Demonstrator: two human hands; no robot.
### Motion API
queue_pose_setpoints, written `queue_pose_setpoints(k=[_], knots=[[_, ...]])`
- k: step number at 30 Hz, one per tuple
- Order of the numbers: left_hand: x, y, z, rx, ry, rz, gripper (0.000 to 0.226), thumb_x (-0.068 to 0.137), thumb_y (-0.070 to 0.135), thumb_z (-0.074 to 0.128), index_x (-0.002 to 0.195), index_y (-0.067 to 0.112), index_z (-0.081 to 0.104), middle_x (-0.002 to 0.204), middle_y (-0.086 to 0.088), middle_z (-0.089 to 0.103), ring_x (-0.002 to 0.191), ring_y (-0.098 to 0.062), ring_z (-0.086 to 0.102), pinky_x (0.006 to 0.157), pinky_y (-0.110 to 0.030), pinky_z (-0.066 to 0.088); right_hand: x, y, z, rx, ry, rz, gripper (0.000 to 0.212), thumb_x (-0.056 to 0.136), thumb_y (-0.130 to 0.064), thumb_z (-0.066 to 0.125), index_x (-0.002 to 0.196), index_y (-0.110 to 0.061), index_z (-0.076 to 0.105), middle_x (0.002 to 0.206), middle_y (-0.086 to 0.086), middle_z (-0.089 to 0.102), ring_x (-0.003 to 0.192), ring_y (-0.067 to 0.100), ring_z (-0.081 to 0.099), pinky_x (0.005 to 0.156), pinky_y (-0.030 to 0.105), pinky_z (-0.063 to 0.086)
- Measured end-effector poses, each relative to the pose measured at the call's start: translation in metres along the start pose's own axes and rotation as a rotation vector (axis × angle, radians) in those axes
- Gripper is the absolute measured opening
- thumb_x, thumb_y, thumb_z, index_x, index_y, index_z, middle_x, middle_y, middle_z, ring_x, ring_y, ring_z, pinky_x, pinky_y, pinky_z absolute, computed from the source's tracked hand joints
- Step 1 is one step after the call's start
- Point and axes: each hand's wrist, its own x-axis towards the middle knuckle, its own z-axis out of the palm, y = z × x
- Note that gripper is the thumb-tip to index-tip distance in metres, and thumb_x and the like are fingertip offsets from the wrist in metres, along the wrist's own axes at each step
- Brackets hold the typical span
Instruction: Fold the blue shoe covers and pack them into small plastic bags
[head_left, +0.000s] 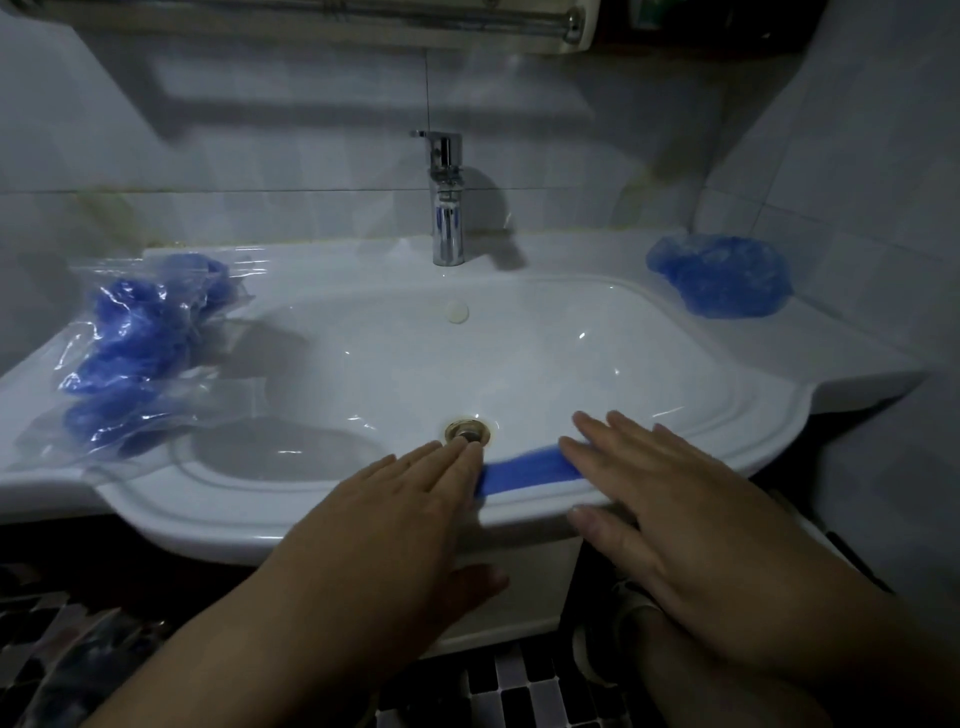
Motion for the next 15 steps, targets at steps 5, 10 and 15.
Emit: queue_pose_setpoints(k=[5,10,15], knots=[[-0.003,-0.001,0.000,-0.062,0.023,0.013,0.084,0.077,0.075,0.008,0.151,0.040,-0.007,0.151,0.024,-0.011,0.138,0.010,0.000,0.101,-0.009,-0.013,0.003,-0.005,-0.003,0.057,0.068,0.054,0.080,0.079,-0.069,-0.004,0.149,-0.044,0.025,0.157,-0.026,0.011,0.145,-0.003,0.005,0.121,0.027,0.004],[-0.004,0.002,-0.008,-0.180,0.104,0.056,0.052,0.090,0.060,0.038,0.135,0.054,0.013,0.132,0.030,0.035,0.111,0.005,0.040,0.084,-0.002,0.028,0.006,-0.011,0.001,0.025,0.404,-0.001,0.055,0.087,-0.055,0.033,0.127,-0.032,0.062,0.110,-0.010,0.048,0.104,0.012,0.043,0.084,0.037,0.048],[0.002,0.004,-0.006,-0.229,0.164,0.064,0.049,0.081,0.068,0.034,0.110,0.038,0.059,0.106,0.020,0.055,0.088,-0.007,0.056,0.074,-0.019,0.045,0.010,-0.026,0.004,0.068,0.375,-0.063,0.047,0.089,-0.053,0.033,0.110,-0.031,0.068,0.088,-0.014,0.048,0.083,0.010,0.048,0.074,0.032,0.043]])
